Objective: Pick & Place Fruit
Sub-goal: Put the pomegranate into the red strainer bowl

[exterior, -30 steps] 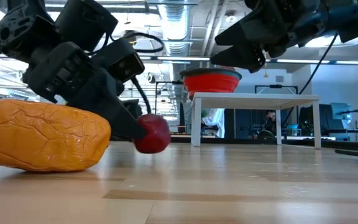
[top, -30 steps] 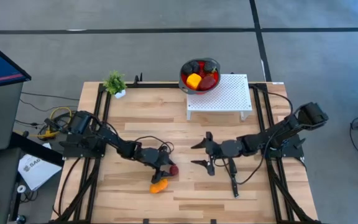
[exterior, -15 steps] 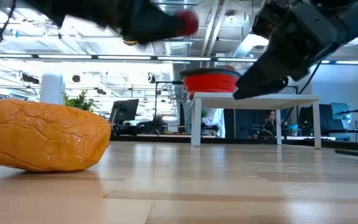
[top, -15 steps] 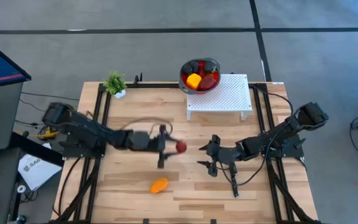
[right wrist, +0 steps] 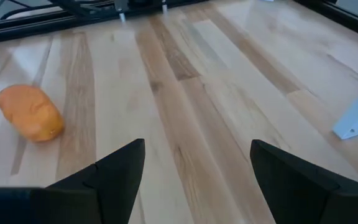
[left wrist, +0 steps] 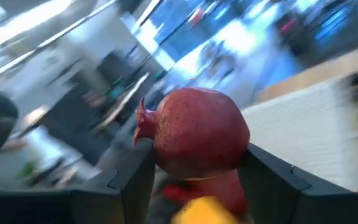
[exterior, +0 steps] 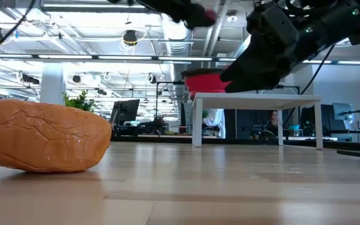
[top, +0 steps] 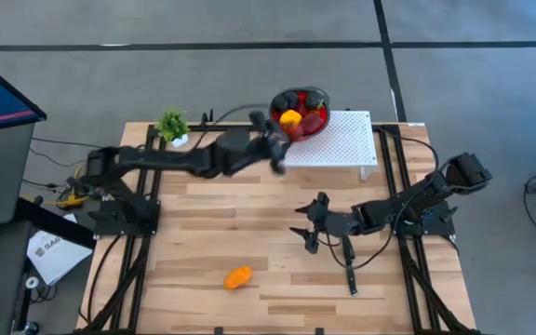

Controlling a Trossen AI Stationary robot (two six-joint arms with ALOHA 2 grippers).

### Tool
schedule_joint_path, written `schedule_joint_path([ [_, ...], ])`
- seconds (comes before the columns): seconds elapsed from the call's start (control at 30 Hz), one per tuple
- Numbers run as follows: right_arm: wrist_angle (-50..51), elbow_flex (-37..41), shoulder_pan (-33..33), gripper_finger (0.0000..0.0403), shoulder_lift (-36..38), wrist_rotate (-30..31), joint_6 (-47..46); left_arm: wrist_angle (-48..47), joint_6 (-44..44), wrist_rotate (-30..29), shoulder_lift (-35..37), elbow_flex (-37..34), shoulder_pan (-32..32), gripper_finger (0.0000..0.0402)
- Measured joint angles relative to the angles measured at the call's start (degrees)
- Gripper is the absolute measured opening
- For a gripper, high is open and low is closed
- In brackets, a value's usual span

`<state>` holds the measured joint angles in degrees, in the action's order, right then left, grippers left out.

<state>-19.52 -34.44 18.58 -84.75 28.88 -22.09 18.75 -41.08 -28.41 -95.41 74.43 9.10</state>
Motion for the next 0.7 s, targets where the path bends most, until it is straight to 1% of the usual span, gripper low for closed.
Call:
schedule_joint_path([
  [0.13,-0.3,0.0,-0.5,0.0285,0.0,0.0,0.0,-5.9,-2.7,-6.7,-7.7,9.2,4.4,0.0205],
  [0.2,-0.4,0.0,-0.5,0.0285,0.0,0.0,0.0,-9.5,-2.5,-7.5,-10.1,12.7,6.1,0.0206],
  [0.27,-0.4,0.0,-0.5,0.0285,0.0,0.0,0.0,-10.9,-2.2,-7.6,-11.9,15.2,7.2,0.0206],
  [0.4,-0.4,0.0,-0.5,0.0285,0.0,0.0,0.1,-11.2,-2.0,-7.5,-13.7,16.8,8.3,0.0207],
  [0.6,-0.7,0.0,-0.7,0.0285,0.0,0.0,0.1,-11.2,-1.9,-7.2,-15.5,17.1,9.5,0.0207],
  [0.7,-0.8,0.0,-0.7,0.0285,0.0,0.0,0.1,-11.0,-0.1,-7.0,-16.2,17.1,10.7,0.0207],
])
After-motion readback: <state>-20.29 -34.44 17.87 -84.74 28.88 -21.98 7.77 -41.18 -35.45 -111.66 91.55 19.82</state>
